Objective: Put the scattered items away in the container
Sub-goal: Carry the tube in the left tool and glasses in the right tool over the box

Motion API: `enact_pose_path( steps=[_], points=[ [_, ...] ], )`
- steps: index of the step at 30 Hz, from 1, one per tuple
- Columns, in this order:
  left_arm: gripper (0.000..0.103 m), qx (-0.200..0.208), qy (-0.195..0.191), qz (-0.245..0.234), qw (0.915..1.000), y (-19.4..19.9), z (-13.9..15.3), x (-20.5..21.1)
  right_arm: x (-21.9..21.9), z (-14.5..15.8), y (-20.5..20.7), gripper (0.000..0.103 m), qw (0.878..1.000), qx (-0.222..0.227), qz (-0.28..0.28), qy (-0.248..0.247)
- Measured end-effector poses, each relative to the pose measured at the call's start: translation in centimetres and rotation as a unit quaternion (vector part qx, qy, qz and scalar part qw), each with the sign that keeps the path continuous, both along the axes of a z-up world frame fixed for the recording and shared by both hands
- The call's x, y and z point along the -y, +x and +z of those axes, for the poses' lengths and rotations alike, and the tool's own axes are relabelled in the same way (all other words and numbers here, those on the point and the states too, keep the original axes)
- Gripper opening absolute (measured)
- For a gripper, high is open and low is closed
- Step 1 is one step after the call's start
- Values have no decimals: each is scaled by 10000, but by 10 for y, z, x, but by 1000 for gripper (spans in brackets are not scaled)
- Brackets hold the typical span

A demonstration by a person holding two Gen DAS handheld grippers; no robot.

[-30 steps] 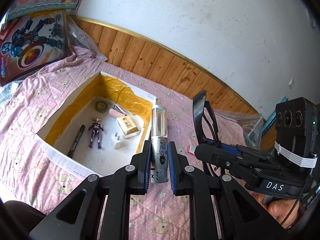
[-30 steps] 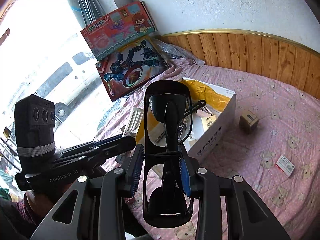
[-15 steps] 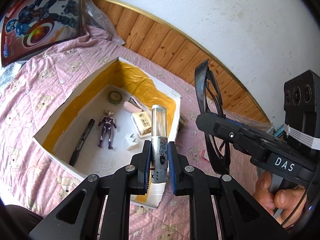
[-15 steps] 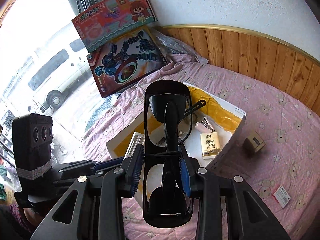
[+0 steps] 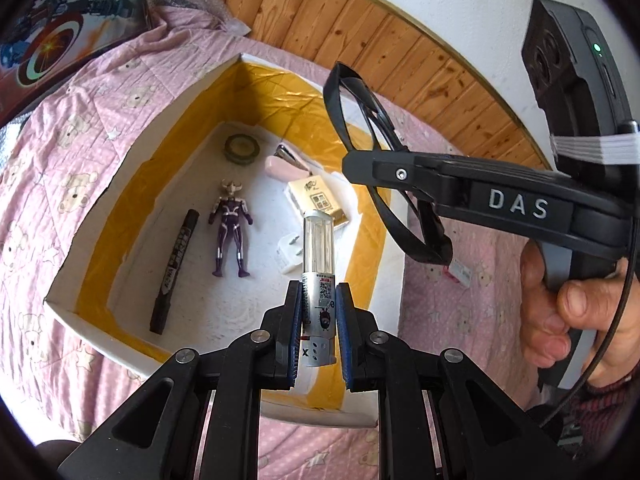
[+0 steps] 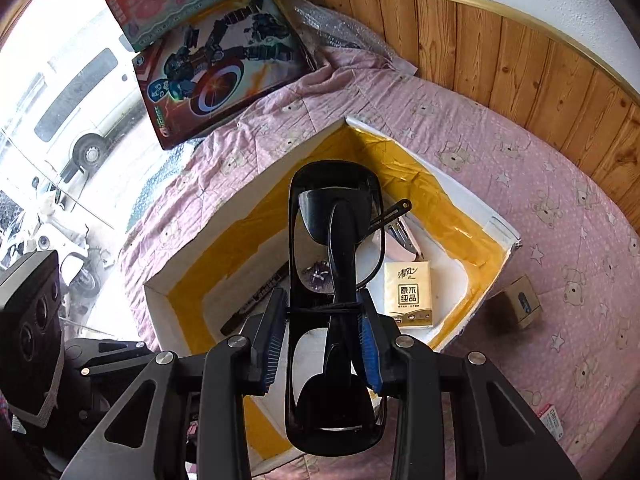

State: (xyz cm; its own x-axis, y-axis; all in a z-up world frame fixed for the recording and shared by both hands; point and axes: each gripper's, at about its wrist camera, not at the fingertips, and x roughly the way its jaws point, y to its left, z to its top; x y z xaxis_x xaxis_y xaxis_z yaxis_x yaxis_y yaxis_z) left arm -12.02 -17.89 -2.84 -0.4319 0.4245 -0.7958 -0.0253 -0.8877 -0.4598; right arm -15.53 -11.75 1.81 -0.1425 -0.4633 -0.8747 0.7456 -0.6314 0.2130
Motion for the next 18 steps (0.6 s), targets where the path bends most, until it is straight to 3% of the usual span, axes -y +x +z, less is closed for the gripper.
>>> enact_pose_path(
  steps=[11, 18],
  points=[
    [16, 362, -160, -535, 9978, -17, -20, -11, 35, -46, -27, 36, 9968, 475, 89, 642],
    [16, 745, -184, -602, 9952, -24, -35, -9, 58, -76, -44, 36, 9914, 827, 103, 1009]
  ],
)
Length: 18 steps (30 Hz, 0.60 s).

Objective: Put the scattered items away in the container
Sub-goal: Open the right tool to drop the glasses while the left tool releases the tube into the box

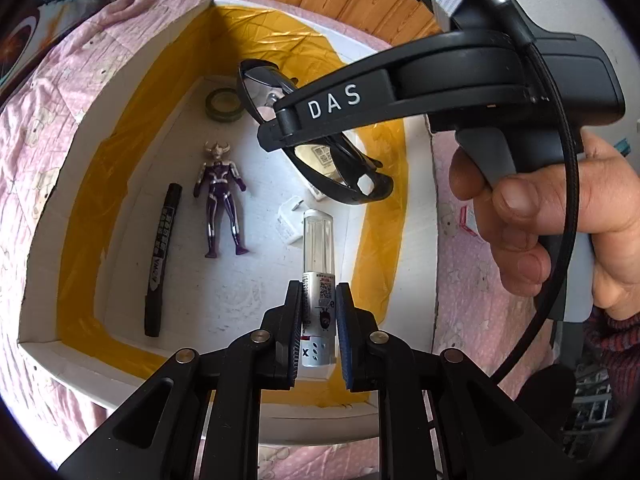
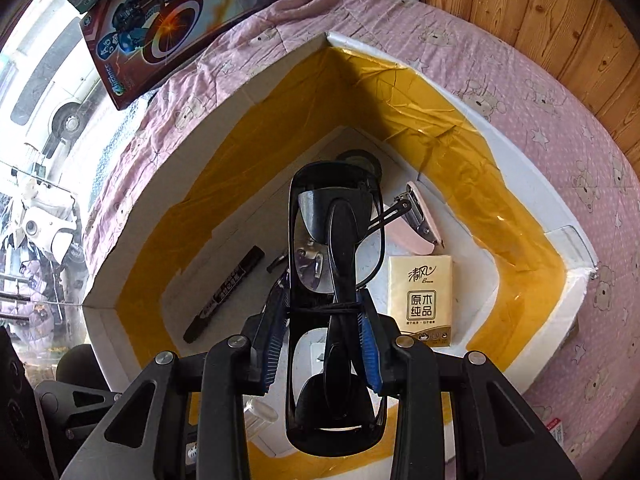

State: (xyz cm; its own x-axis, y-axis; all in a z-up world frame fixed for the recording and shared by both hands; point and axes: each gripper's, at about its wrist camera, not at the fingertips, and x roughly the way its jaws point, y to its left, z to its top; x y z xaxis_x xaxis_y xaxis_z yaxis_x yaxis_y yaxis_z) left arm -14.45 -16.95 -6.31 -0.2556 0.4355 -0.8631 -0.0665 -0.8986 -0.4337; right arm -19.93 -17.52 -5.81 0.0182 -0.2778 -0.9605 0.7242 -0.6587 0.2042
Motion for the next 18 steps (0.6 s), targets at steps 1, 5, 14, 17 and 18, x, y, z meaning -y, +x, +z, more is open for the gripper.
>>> enact_pose_path(
  steps=[1, 5, 14, 17, 18],
  points=[
    [16, 67, -22, -9, 10000, -1, -2, 0, 3, -4, -2, 36, 10000, 54, 5, 57],
    [16, 344, 20, 10, 9994, -5, -10, 0, 12, -19, -6, 36, 9992, 218, 122, 302],
    [16, 789, 80, 211, 9966, -14, -24, 7, 29, -40, -16, 36, 9960, 444, 258, 737],
    [12, 926, 63, 297, 9952, -18, -28, 9, 34, -46, -20, 36, 9951, 431, 242, 856],
    [13, 969, 91, 304, 9948, -19, -30, 10, 34, -48, -22, 36, 9949, 447, 213, 882]
  ],
)
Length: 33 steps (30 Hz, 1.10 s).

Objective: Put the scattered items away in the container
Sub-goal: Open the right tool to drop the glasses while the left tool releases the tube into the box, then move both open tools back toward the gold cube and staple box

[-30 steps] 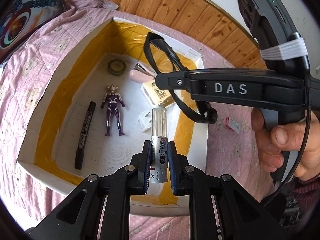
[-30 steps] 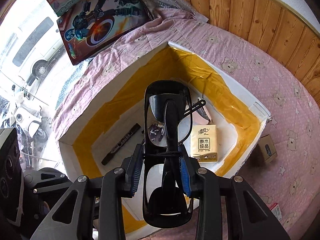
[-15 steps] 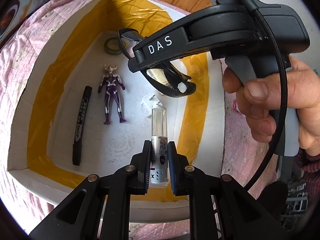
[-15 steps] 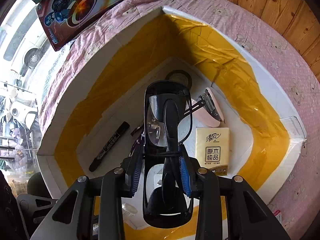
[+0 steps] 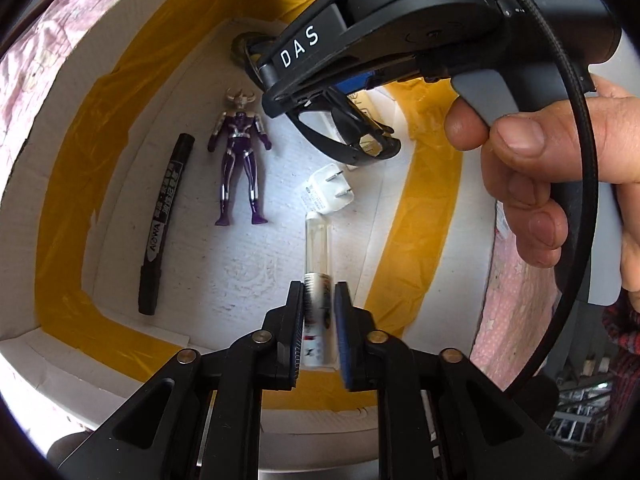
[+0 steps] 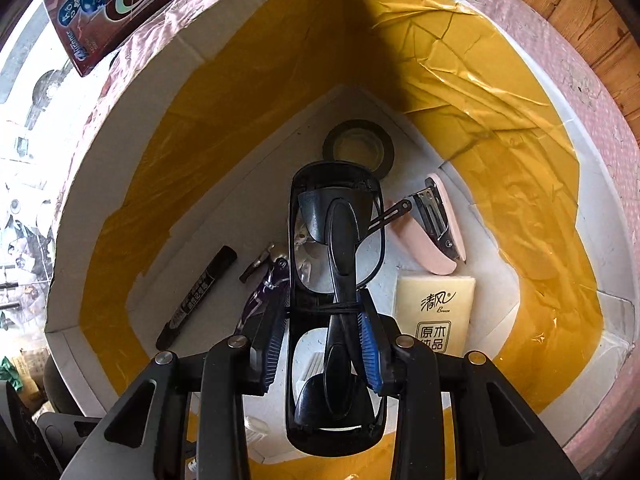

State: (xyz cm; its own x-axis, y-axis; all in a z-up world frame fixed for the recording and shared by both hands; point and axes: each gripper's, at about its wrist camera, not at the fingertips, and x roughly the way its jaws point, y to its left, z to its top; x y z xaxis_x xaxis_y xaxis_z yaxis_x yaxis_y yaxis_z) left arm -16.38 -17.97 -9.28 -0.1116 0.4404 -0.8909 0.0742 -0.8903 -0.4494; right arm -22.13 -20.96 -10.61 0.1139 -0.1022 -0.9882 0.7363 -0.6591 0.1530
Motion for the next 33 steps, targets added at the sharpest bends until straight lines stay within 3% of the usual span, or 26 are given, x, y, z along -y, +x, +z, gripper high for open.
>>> enact_pose_path(
  steps=[6, 15, 21, 28, 33],
  points=[
    [30, 72, -55, 35, 10000, 0, -1, 4, -5, -6, -8, 37, 9997, -53, -230, 84],
    [30, -72, -158, -103, 9998, 14, 19, 4, -18, 14, 1, 39, 9996, -121, -242, -12],
    [30, -510, -521, -190, 9972, 31, 46, 7, -32, 36, 14, 39, 9994, -124, -236, -203],
    [32, -1453, -1180, -245, 9820, 63, 90, -9, -59, 93, 30, 39, 9926, -352, -510, -1040],
    [34, -2015, -1558, -380, 9663, 84, 118, -15, -97, 145, 63, 41, 9757, -757, -599, -1965]
  ],
)
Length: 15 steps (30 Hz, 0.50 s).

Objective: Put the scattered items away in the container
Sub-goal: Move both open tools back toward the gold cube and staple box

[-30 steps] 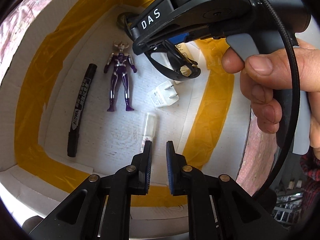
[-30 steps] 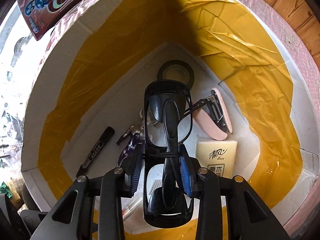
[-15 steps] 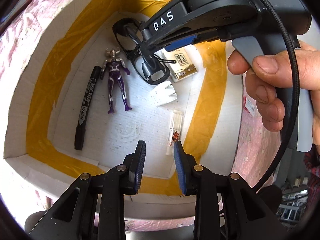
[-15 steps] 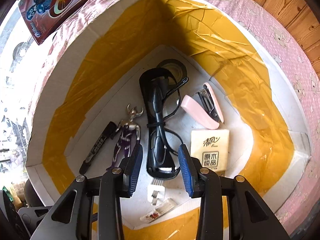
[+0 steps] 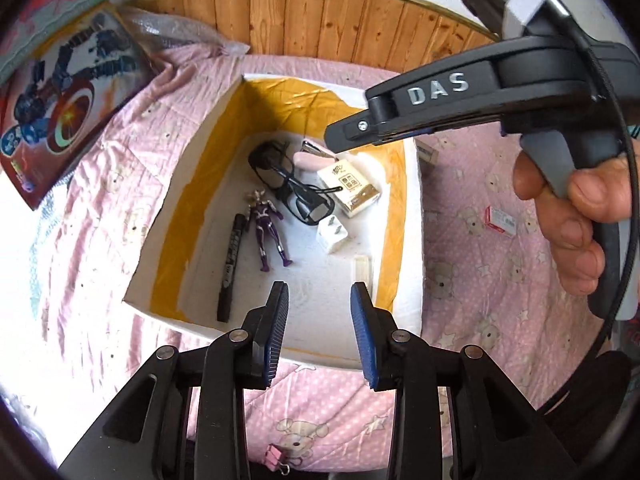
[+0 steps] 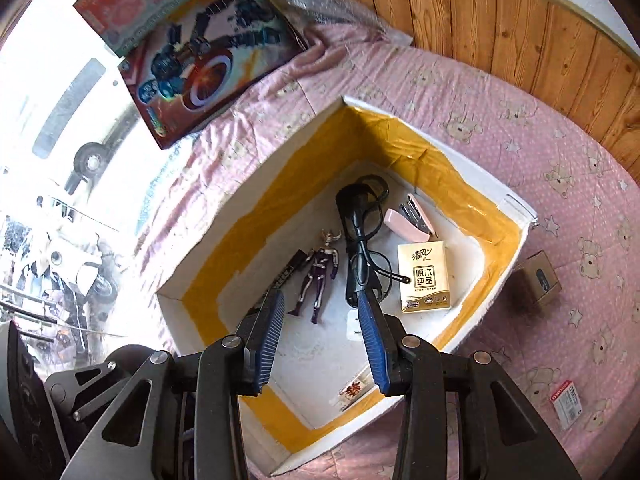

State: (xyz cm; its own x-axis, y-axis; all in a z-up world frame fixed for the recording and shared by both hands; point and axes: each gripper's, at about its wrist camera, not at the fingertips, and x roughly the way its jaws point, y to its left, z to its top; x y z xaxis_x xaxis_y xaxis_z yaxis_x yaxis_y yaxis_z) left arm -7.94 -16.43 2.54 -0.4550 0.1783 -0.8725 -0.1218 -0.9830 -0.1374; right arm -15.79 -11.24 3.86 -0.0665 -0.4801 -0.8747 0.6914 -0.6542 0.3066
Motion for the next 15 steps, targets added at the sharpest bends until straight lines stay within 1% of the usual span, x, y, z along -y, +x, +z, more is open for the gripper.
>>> enact_pose_path(
  steps=[5, 8, 12, 15],
  points=[
    [34, -356, -144, 32, 9993, 20, 15, -7, -36, 27, 39, 42, 9959, -404, -43, -803],
    [34, -543, -193, 35, 9983, 27, 18, -12, -56, 35, 62, 46, 9906, -683, -54, -1185],
    [34, -801, -180, 28, 9966, 41, 30, -19, -84, 45, 89, 47, 9825, -1022, -119, -1552],
    [35, -1103, -149, 15, 9938, 54, 39, -24, -103, 47, 110, 47, 9757, -1285, -115, -1773]
  ],
)
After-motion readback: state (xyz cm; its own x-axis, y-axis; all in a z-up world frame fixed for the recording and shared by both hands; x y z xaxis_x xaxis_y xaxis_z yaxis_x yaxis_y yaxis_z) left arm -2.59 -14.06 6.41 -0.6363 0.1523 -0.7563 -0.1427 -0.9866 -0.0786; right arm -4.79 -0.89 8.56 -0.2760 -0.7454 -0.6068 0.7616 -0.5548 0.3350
